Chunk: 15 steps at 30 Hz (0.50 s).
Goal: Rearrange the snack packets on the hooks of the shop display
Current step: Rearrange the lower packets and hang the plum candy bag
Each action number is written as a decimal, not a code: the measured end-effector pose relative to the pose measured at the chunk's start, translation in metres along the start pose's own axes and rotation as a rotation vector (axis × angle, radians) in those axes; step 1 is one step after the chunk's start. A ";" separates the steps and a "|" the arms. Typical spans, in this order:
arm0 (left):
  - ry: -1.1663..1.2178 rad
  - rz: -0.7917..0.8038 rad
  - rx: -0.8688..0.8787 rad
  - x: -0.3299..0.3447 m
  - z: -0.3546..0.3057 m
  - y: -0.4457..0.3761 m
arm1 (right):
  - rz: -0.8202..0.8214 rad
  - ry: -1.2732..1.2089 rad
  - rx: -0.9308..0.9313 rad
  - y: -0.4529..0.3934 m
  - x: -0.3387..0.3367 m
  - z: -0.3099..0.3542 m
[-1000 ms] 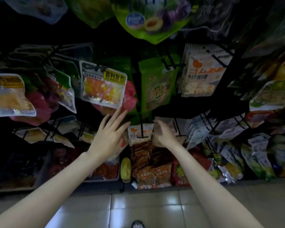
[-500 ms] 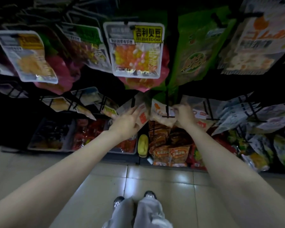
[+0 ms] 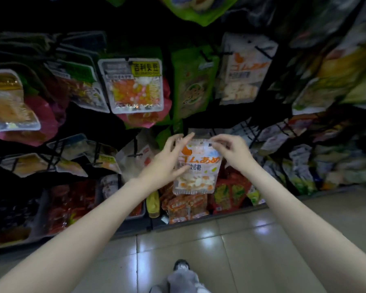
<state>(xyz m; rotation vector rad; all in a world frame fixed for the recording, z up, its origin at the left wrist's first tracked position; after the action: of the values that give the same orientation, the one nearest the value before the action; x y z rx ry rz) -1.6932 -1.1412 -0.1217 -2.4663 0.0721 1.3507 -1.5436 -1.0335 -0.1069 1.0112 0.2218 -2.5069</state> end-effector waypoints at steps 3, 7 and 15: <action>0.081 -0.131 -0.033 -0.011 -0.024 -0.029 | -0.081 -0.110 -0.033 0.002 -0.040 0.012; 0.160 -0.273 0.043 -0.027 -0.047 -0.074 | -0.186 -0.342 -0.046 -0.008 -0.082 0.007; 0.060 -0.489 0.018 -0.040 -0.072 -0.169 | -0.156 -0.445 -0.147 -0.049 -0.133 -0.023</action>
<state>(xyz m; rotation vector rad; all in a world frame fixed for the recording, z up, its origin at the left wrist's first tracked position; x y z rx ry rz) -1.6235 -1.0084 -0.0088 -2.2992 -0.4708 1.0560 -1.4654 -0.9391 -0.0324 0.3744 0.3513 -2.7298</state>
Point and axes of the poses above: each hand's wrist, its own y-axis away from the middle knuckle, its own x-axis out of the palm, z = x × y, the point moved 5 cm from there along -y, towards the middle knuckle, and after that the axes turned 13 degrees about x, right-handed, at the moved point
